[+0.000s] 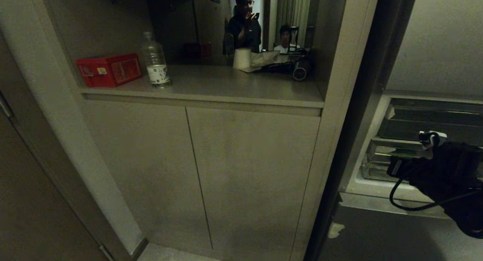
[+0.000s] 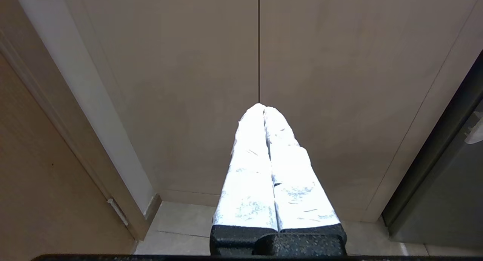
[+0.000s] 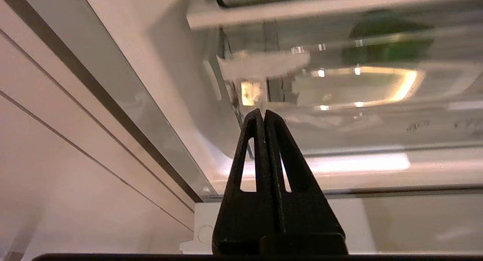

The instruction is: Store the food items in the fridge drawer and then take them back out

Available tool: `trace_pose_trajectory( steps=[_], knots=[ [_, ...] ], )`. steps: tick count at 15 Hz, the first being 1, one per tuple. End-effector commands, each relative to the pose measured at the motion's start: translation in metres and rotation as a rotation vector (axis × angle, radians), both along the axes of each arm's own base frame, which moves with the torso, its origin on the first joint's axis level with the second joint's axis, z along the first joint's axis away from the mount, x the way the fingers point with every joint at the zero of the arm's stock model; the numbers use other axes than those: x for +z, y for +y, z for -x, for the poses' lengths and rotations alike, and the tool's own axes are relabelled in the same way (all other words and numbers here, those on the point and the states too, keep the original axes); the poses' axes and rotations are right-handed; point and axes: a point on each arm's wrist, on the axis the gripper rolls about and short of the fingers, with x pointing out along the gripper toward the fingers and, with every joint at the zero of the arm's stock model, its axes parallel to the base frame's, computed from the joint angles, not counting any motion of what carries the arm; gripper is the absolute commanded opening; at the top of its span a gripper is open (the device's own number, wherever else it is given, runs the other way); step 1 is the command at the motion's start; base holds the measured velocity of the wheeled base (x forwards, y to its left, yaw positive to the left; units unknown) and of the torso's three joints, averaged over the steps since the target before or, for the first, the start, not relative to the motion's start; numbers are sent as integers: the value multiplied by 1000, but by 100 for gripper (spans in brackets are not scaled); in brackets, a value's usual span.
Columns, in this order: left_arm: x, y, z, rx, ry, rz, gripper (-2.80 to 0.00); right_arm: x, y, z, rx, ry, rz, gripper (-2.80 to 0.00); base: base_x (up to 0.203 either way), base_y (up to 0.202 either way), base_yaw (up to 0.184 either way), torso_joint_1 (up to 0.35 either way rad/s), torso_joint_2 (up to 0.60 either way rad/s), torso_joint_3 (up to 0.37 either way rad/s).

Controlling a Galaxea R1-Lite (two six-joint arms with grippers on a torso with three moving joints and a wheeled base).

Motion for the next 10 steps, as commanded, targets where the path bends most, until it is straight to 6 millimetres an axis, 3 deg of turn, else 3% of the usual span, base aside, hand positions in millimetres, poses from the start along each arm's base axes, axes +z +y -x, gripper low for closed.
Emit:
trace_pose_trajectory(
  steps=[1,5,10],
  knots=[
    [0,0,0,0,2,0,-280,17,0,0,8,-52,3,-280,0,0,0,0,0,0],
    [0,0,0,0,2,0,-280,27,0,1,11,-58,3,-280,0,0,0,0,0,0],
    [0,0,0,0,2,0,-280,36,-3,-18,5,-29,1,-280,0,0,0,0,0,0]
  ],
)
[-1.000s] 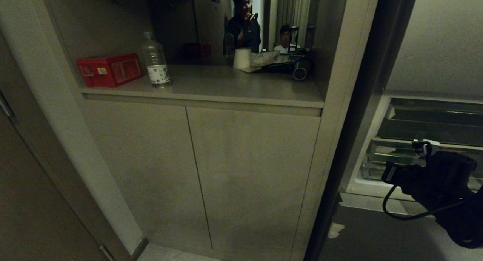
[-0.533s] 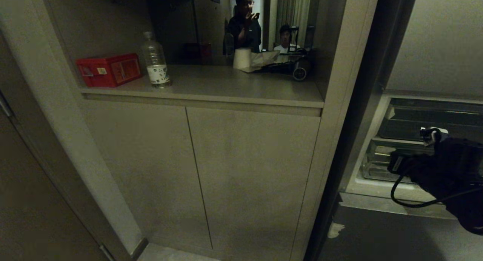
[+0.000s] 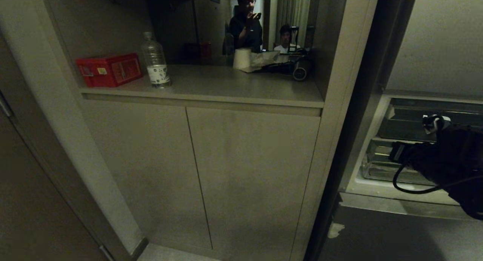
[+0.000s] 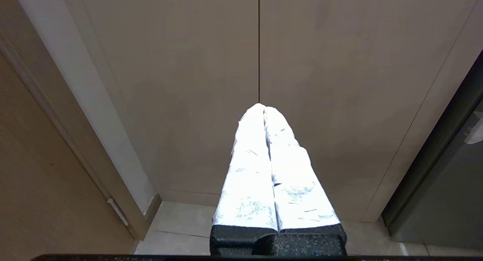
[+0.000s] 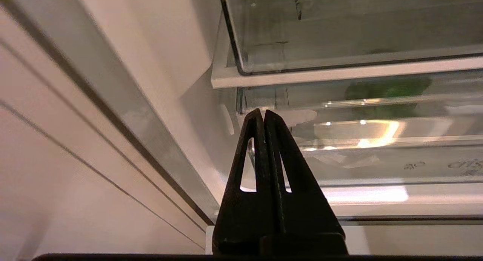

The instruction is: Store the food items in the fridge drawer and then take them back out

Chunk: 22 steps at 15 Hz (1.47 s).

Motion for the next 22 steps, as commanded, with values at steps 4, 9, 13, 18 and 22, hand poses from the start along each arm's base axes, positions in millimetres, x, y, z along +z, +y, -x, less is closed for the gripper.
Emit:
trace_pose_trajectory(
  steps=[4,9,13,18,22],
  knots=[
    [0,0,0,0,2,0,-280,5,-2,-18,-13,64,-8,-280,0,0,0,0,0,0],
    [0,0,0,0,0,0,-280,2,-5,-31,-61,100,1,-280,0,0,0,0,0,0],
    [0,0,0,0,2,0,-280,-4,-7,-41,-67,127,1,-280,0,0,0,0,0,0],
    [0,0,0,0,0,0,-280,-11,-10,-54,-86,161,-3,-280,0,0,0,0,0,0],
    [0,0,0,0,1,0,-280,-10,-16,-62,-103,167,-2,-280,0,0,0,0,0,0]
  ],
)
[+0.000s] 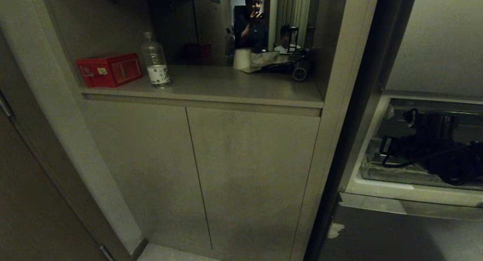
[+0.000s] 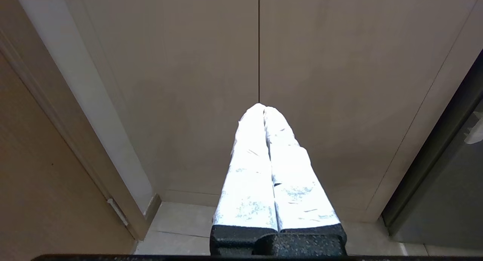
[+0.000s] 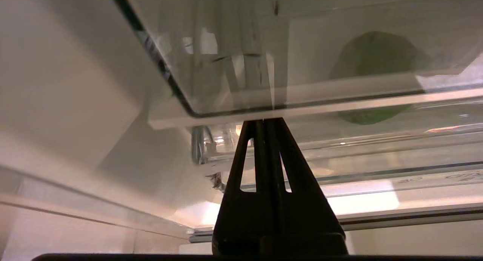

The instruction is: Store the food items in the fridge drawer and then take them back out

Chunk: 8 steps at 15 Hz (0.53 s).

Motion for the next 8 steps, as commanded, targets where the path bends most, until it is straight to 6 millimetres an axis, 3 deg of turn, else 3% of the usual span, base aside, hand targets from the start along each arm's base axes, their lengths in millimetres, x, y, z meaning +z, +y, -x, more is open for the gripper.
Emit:
trace_pose_trajectory(
  steps=[1,8],
  knots=[
    [0,0,0,0,1,0,-280,-4,-4,-7,-10,1,-1,-280,0,0,0,0,0,0],
    [0,0,0,0,2,0,-280,-5,-5,-10,-13,18,-21,-280,0,0,0,0,0,0]
  ],
)
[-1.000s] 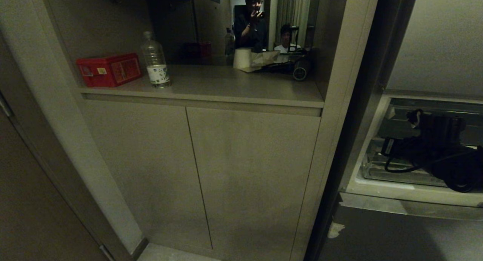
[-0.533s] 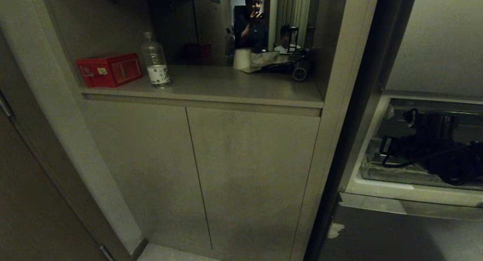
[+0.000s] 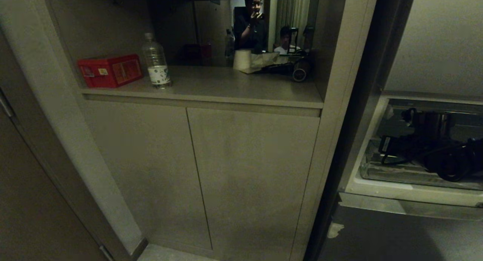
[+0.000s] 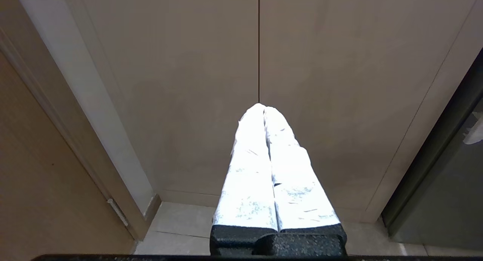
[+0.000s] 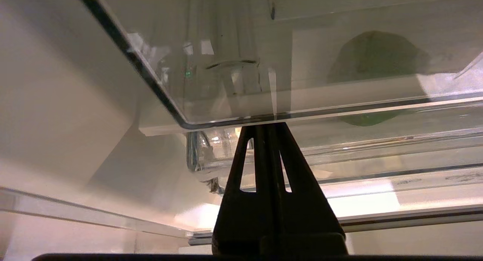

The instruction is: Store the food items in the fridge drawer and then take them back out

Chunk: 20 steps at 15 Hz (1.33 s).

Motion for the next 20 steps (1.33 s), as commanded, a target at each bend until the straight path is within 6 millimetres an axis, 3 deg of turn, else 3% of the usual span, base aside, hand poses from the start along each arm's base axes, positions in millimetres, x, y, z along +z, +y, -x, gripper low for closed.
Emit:
trace_pose_trajectory(
  steps=[1,5,11,16,20],
  knots=[
    [0,0,0,0,2,0,-280,0,0,0,-3,-5,-11,-280,0,0,0,0,0,0],
    [0,0,0,0,2,0,-280,-2,-1,14,-14,39,-16,-280,0,0,0,0,0,0],
    [0,0,0,0,2,0,-280,22,-9,50,-39,9,-17,-280,0,0,0,0,0,0],
    [0,0,0,0,0,0,-280,21,-10,51,-28,7,-22,-280,0,0,0,0,0,0],
    [0,0,0,0,2,0,-280,2,-9,51,-21,44,-34,-280,0,0,0,0,0,0]
  ],
)
